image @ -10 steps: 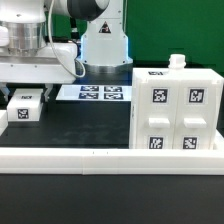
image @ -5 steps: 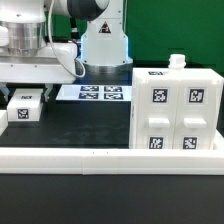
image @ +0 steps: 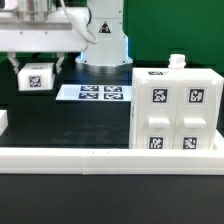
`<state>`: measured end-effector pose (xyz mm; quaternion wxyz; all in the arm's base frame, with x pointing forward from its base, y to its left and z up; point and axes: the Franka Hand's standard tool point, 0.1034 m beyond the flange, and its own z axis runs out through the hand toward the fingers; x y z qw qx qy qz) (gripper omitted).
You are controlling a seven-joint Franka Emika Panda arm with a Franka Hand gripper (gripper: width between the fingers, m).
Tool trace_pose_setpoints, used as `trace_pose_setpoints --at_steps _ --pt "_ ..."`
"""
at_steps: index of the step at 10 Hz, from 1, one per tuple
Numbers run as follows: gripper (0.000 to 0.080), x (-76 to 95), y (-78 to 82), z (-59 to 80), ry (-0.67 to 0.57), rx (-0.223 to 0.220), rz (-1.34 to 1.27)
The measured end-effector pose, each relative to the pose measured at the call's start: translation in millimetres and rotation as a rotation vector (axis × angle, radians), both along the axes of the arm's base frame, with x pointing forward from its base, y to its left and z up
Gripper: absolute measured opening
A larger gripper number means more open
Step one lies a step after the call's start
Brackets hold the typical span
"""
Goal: Assemble cabinet
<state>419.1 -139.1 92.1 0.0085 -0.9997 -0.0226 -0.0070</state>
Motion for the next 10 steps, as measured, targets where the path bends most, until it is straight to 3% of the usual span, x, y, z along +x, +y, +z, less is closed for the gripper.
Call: trace_pose_setpoints --at_steps 1,2,3,8,10 --pt "0.0563 7.4 19.1 19.9 -0.001 0.014 -0.031" --pt "0.0563 16.1 39.2 33.5 -0.006 -0.004 -0.067" --pt "0.0563 21.3 51.7 34.8 -0.009 -0.012 -0.045" --pt "0.0563 17.5 48.5 32.1 0.003 -0.004 -0.039" --pt "0.0563 21.3 60.6 49.7 0.028 0.009 -0.067"
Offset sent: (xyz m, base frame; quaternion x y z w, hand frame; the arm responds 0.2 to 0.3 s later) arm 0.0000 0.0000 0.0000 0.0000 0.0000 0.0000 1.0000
